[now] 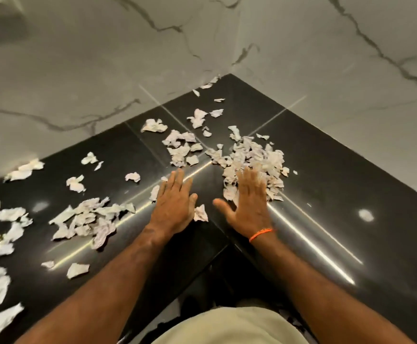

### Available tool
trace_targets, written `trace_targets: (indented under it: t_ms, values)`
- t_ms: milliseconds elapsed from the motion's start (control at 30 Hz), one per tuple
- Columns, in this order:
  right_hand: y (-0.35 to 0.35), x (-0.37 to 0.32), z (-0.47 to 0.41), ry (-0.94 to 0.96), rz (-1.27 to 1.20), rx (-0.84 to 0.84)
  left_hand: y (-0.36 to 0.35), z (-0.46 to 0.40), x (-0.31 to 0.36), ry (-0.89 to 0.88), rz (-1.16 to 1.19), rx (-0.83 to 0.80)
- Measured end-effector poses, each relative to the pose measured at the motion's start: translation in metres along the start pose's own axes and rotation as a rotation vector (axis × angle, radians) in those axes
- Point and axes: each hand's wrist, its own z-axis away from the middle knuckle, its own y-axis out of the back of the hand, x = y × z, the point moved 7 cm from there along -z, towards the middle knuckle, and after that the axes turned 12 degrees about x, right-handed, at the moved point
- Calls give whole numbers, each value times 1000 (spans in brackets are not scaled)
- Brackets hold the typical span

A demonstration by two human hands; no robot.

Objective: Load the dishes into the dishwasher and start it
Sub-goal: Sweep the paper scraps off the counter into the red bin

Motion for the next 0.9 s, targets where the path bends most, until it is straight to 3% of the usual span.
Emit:
trace_targets:
  t_ms: [133,267,333,500,900]
  values:
    - [-39,-49,18,251,92,-162,12,33,-20,134,-5,90]
    - [-43,-27,-14,59,192,-168,30,64,-36,240,-39,142]
    - [-40,-30,-26,70,173,-151,38,82,-44,288,-71,145]
    - [-44,-96,0,285,-48,-164,54,135,-59,427,-166,184]
    - [-64,-261,111,751,-365,-465,111,283,-118,902,-295,378]
